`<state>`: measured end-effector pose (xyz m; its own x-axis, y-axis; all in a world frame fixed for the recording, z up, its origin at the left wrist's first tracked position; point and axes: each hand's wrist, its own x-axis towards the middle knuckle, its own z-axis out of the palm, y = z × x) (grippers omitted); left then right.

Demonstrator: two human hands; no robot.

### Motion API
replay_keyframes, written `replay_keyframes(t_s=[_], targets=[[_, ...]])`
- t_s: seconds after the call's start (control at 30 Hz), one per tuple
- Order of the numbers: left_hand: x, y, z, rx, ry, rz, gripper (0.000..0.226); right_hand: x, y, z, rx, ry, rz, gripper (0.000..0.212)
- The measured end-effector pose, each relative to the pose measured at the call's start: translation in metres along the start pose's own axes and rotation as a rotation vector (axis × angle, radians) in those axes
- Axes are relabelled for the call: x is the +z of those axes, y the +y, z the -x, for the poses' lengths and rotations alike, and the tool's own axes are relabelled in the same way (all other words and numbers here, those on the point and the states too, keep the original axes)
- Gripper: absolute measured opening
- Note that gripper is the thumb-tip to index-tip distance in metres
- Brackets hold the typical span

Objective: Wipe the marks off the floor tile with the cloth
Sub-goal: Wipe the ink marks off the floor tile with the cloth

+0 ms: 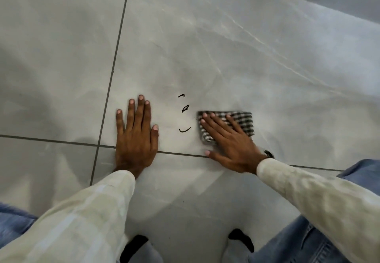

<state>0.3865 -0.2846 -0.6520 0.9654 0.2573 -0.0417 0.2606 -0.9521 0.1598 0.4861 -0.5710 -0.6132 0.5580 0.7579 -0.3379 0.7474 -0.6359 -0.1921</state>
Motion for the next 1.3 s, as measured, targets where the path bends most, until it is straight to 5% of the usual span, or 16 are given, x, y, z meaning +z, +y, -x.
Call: replay_keyframes(t_s=[0.27,0.47,0.73,1.03,1.3], targets=[[-0.003,0.002,0.002,-0.012,-0.016,-0.015,0.069,-0.007,-0.01,-0.028,-0.165,0.007,0.071,0.081],[-0.003,0.003,0.002,-0.013,-0.004,-0.029,0.069,-0.013,0.004,-0.054,0.222,0.091,-0.063,0.079],[-0.002,0.001,0.001,-0.013,-0.009,-0.012,0.071,0.014,-0.043,-0.019,-0.195,0.033,0.016,0.08],[0.001,0.001,0.001,-0.011,-0.004,-0.011,0.069,-0.037,-0.012,-0.12,0.097,0.068,-0.015,0.077],[0.001,0.001,0.002,-0.014,0.002,0.007,0.07,-0.003,-0.042,-0.049,-0.175,0.048,0.023,0.067]])
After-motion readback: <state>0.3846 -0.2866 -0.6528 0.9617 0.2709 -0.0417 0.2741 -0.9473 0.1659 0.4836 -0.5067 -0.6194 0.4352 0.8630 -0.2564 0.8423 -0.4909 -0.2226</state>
